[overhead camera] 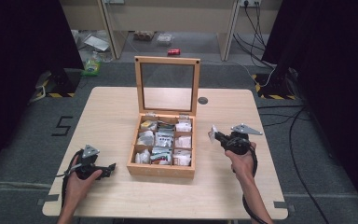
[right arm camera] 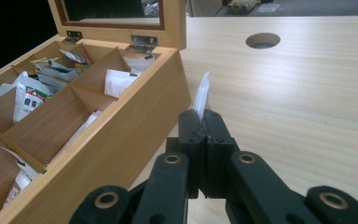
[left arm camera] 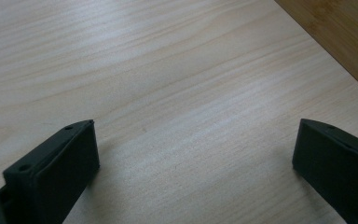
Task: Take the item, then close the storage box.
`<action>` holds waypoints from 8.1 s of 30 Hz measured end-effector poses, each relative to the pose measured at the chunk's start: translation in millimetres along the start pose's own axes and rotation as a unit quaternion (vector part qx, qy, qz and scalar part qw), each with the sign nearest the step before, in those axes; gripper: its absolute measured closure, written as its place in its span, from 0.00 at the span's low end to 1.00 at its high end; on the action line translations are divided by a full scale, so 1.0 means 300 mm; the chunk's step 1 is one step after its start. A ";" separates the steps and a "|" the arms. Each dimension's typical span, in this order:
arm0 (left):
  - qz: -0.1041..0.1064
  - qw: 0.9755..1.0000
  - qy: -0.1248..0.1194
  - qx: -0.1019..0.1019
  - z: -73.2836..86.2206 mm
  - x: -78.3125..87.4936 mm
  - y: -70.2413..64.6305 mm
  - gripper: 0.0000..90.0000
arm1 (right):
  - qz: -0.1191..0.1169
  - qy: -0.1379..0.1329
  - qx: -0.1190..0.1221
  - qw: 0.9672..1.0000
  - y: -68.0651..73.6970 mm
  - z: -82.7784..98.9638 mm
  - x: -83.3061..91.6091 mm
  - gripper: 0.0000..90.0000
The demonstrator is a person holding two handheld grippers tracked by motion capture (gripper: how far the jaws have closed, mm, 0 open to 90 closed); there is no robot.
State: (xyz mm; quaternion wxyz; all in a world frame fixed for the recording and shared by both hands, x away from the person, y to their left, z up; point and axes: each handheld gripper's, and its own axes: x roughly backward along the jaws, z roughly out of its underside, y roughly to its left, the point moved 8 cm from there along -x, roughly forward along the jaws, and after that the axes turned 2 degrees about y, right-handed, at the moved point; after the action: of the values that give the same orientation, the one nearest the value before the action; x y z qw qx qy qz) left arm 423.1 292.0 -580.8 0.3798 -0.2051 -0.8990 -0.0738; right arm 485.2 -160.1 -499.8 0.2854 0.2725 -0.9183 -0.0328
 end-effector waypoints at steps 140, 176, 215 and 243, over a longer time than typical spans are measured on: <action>0.000 1.000 0.000 0.000 0.000 0.000 0.000 0.00 | 0.003 0.024 -0.014 1.000 -0.041 -0.033 -0.025 0.42; 0.000 1.000 0.000 0.000 0.000 0.000 0.000 0.00 | -0.027 0.022 0.000 0.999 0.040 -0.096 -0.076 0.39; 0.000 1.000 0.000 0.000 0.000 0.000 0.000 0.00 | -0.021 0.000 0.036 0.999 0.077 -0.343 -0.300 0.45; 0.000 1.000 0.000 0.000 0.000 0.000 0.000 0.00 | -0.015 -0.002 0.059 0.998 0.089 -0.385 -0.381 0.55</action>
State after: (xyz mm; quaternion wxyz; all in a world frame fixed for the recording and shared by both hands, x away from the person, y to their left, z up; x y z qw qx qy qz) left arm 423.2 292.1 -580.8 0.3796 -0.2051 -0.8991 -0.0737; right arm 613.7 -66.9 -455.4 0.2669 0.3022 -0.9149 0.0165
